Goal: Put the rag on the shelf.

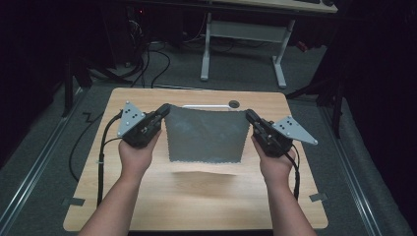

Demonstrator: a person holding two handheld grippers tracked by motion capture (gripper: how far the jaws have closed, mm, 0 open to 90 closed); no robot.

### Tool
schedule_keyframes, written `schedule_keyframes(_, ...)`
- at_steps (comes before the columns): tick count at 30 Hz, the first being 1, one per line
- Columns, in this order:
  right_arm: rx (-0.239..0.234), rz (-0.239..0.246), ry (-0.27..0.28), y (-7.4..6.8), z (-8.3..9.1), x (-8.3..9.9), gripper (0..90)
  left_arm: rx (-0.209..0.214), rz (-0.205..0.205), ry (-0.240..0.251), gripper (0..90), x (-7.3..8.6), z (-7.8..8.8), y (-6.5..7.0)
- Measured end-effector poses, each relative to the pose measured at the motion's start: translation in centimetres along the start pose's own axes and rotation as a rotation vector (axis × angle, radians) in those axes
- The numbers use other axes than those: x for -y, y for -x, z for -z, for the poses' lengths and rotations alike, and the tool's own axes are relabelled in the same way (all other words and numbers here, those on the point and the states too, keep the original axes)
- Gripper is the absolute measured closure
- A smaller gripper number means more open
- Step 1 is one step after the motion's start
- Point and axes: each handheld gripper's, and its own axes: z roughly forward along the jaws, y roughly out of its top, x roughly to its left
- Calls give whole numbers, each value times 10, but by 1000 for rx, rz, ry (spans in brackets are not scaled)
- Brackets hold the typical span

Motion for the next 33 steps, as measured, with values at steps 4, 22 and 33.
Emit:
schedule_keyframes(4, 11, -8, -31, 7, -15, -1, 894, -13, -8, -37, 900, 0, -17, -10)
schedule_keyframes(22, 46, -51, -84, 46, -88, -10, 895, -118, -52, -72, 900, -14, -81, -41)
schedule_keyframes(33, 80, -11, -173, 63, -123, -7, 895, -119, -29, -212, 900, 3, -118, -58)
